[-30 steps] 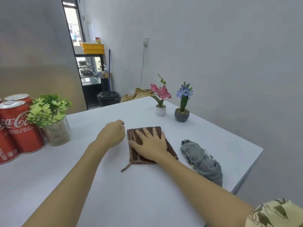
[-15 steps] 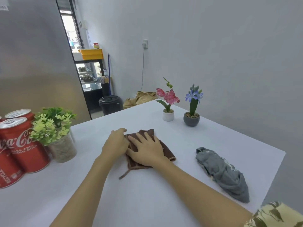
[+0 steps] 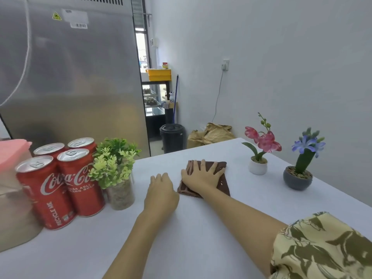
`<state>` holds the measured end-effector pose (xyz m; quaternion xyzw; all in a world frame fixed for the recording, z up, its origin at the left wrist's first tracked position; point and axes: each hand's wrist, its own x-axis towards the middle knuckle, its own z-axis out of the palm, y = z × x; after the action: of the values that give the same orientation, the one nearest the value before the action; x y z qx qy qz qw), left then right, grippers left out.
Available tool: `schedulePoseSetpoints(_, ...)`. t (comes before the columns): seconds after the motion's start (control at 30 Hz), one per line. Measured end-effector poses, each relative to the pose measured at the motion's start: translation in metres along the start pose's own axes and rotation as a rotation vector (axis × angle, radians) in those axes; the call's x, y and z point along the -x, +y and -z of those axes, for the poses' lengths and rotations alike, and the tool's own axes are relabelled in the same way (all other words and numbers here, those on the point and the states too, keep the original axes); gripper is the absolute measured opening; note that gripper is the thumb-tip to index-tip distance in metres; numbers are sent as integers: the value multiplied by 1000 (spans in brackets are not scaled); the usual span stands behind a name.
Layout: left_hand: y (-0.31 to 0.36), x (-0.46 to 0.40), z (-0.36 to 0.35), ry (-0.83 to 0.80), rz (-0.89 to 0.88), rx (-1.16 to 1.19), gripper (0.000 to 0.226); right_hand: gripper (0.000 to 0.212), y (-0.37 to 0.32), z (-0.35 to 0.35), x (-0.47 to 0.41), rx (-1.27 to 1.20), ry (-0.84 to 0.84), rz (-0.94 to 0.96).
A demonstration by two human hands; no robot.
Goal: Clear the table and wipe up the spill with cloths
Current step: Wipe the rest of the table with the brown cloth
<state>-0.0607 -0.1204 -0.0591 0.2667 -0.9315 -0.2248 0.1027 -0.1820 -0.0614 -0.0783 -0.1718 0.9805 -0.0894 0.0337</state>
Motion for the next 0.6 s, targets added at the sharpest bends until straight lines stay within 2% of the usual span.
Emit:
schedulePoseSetpoints(0.07, -3, -3, 1, 39, 21, 4, 43, 69, -25, -3, -5, 20, -19, 105)
schedulePoseSetpoints(0.13, -2, -5, 0, 74, 42, 24, 44, 64, -40, -4, 3, 40, -57, 306)
schedulePoseSetpoints(0.2, 0, -4, -2, 85, 51, 34, 51, 64, -37, -7, 15, 84, -78, 514)
schedulePoseSetpoints(0.27, 5, -5, -3, 87, 34, 31, 53, 68, -25, -8, 22, 144, -62, 618)
schedulePoseSetpoints(0.33, 8, -5, 1, 83, 19, 29, 54, 66, -19, -7, 17, 119, -55, 592)
schedulePoseSetpoints(0.5, 2, -1, 13, -28, 104, -116, 54, 54, -61, -11, -21, -51, -55, 330)
schedulePoseSetpoints(0.53, 2, 1, 15, -51, 126, -168, 56, 54, -71, -13, -24, -20, -62, 357)
schedulePoseSetpoints(0.6, 1, 4, 19, -75, 155, -258, 64, 55, -83, -16, -20, 100, -76, 536)
